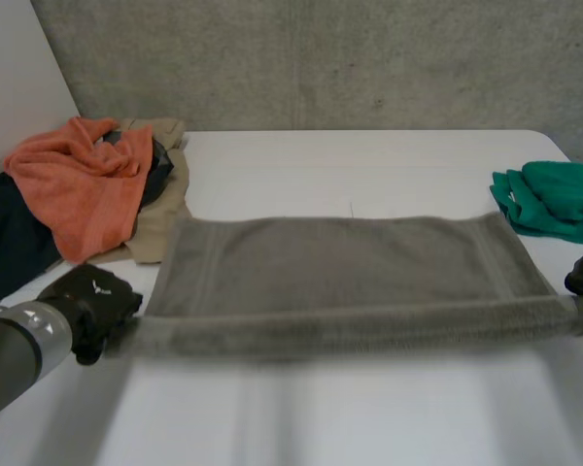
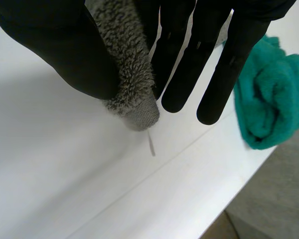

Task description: Fold the laundry.

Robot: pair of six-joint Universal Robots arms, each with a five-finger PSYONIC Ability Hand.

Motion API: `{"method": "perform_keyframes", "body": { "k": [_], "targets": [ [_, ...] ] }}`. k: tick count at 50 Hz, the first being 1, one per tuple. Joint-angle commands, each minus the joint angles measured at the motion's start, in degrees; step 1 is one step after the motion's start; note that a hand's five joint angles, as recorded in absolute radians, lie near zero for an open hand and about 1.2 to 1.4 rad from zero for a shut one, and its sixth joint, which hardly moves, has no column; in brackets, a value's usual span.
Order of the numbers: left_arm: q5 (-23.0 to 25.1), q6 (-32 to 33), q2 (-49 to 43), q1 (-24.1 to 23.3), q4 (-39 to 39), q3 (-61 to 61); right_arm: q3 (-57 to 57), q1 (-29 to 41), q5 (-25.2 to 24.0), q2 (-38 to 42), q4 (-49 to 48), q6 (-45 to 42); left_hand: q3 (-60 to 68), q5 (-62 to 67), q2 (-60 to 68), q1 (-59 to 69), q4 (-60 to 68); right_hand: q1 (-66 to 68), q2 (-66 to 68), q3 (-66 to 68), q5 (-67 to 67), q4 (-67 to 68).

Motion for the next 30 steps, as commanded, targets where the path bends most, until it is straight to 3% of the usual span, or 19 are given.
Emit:
{"method": "perform_keyframes", "body": {
  "k": [1, 11, 15, 27, 28, 29, 30],
  "targets": [
    [2.3, 2.4, -6.1, 0.0, 0.6, 7.8, -4.9, 2.8, 0.5, 7.2, -3.2, 9.1, 11.9, 12.3, 11.4, 14.7, 11.2, 16.7, 12.9, 11.9, 12.5, 11.3],
    [-6.3, -7.4, -24.6, -5.7, 3.3, 31.9, -11.5, 7.5, 1.9, 16.4, -19.7, 18.6, 11.9, 12.3, 11.4, 14.7, 11.2, 16.7, 12.9, 11.9, 12.5, 11.3],
    [-9.1, -9.6, -32.2, -7.7, 2.9, 43.1, -15.9, 9.2, 5.9, 20.5, -25.2, 19.3, 11.9, 12.3, 11.4, 14.7, 11.2, 16.7, 12.9, 11.9, 12.5, 11.3],
    [-14.6, -10.7, -45.6, -10.3, 0.6, 63.0, -27.4, 11.7, 8.8, 29.4, -29.7, 19.1, 11.9, 12.3, 11.4, 14.7, 11.2, 15.5, 11.7, 10.7, 11.3, 10.1],
    [-14.4, -10.7, -46.0, -10.6, 0.5, 63.6, -28.3, 11.9, 9.0, 30.1, -29.6, 19.0, 9.2, 9.7, 8.8, 12.1, 8.6, 5.5, 1.7, 0.7, 1.3, 0.1],
    [-14.0, -10.7, -46.3, -10.8, 0.3, 64.0, -29.5, 12.2, 9.6, 31.3, -29.6, 19.3, -1.6, -1.2, -2.1, 1.2, -2.3, -29.6, -33.4, -34.4, -33.7, -34.9],
    [-13.5, -10.4, -46.8, -11.4, 0.3, 64.5, -29.9, 12.2, 10.2, 31.8, -29.7, 19.4, -31.7, -31.3, -32.2, -28.9, -32.3, -53.3, -57.1, -58.1, -57.5, -58.7]
  ]
}}
